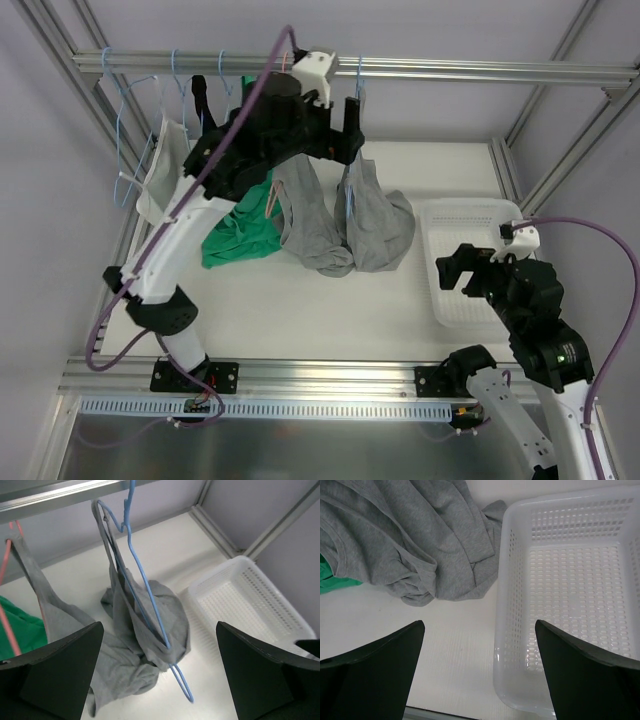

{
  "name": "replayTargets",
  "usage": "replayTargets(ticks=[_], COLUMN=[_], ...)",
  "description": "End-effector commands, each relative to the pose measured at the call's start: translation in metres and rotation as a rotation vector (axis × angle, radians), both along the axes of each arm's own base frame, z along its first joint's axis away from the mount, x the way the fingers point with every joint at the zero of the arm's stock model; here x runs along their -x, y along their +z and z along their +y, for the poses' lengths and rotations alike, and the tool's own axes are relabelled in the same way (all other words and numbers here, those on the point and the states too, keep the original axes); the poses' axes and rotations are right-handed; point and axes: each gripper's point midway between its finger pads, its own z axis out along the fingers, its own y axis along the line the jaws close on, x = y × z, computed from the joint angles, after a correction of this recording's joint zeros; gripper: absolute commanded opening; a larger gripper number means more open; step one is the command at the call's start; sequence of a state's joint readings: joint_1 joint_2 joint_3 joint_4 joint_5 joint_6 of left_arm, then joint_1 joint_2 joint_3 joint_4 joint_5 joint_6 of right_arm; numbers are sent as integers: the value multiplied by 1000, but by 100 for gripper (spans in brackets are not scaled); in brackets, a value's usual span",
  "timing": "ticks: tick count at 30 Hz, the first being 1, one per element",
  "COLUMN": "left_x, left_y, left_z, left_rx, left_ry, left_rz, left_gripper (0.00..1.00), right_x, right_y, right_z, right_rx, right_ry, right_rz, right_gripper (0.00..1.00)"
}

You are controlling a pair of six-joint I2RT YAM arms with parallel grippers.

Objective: Remove the tank top from the hanger

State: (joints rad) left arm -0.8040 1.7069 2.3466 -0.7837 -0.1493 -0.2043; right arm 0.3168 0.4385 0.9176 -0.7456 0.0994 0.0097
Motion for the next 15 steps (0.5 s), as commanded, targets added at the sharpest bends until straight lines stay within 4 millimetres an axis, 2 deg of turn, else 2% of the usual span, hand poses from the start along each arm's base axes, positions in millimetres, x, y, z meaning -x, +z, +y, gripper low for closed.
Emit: replayTargets(ticks=[1,4,6,9,10,12,14,15], left_x=[-26,-41,-51,-61,-65,-68,-71,-71], left_y=[5,-11,-18,-32,-38,-44,-52,-55], left_z=[2,-10,-9,-14,-18,-22,-27,-28], left_rx=[-91,-118,-131,-162,-169,-173,-175,-176], left_ry=[69,80,127,148,143,139,136,136], left_rz=[-96,-87,-81,-72,-68,-60,-44,-37], left_gripper=[99,95,90,77,67,52,42,41], right_x=[9,14,17,19,20,21,20,20], right_y=[-1,-2,-2,-2,-2,-1,-3,-3], right_z=[-2,-2,-2,0,2,2,2,2], right_rx=[-4,-8,-10,-17,-20,-22,-22,-19], right_ry=[5,12,21,36,44,47,47,46], right_rz=[-13,-15,-19,-20,-19,-21,-16,-16], right_gripper=[99,99,99,99,99,100,99,99])
